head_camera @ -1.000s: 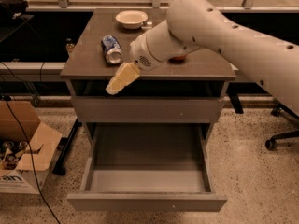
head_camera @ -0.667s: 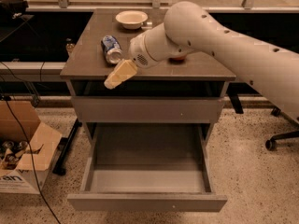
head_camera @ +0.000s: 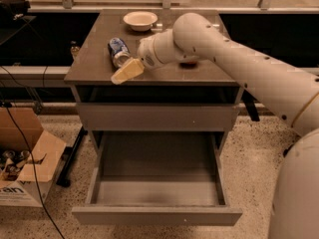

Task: Place pepsi can into middle drawer

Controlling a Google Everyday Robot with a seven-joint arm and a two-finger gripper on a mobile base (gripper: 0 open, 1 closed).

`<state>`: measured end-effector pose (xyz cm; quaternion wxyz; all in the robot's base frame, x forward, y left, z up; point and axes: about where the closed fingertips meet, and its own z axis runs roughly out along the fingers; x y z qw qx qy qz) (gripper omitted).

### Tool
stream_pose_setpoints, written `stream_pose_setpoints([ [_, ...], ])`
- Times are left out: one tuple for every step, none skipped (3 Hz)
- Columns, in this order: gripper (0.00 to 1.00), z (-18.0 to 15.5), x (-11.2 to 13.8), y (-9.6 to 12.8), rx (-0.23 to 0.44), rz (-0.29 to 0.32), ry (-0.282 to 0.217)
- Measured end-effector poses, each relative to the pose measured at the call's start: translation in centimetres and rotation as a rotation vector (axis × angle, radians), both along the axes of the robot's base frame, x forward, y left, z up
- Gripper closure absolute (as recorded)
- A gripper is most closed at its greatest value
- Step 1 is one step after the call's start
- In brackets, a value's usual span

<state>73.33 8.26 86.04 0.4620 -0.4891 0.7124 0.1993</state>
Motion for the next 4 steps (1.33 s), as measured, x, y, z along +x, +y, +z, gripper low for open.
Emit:
stream_pose_setpoints([
  [0.00,-0.1,2.1,0.5,0.037,-0.002,-0.016],
  [0.00,-0.2,4.1,1.8,0.076,0.012,-0.026],
  [0.00,-0.3,5.7,3.1,0.113,0.025,-0.029],
  [0.16,-0.5,6.7,4.6,0.138,0.041,-0.017],
])
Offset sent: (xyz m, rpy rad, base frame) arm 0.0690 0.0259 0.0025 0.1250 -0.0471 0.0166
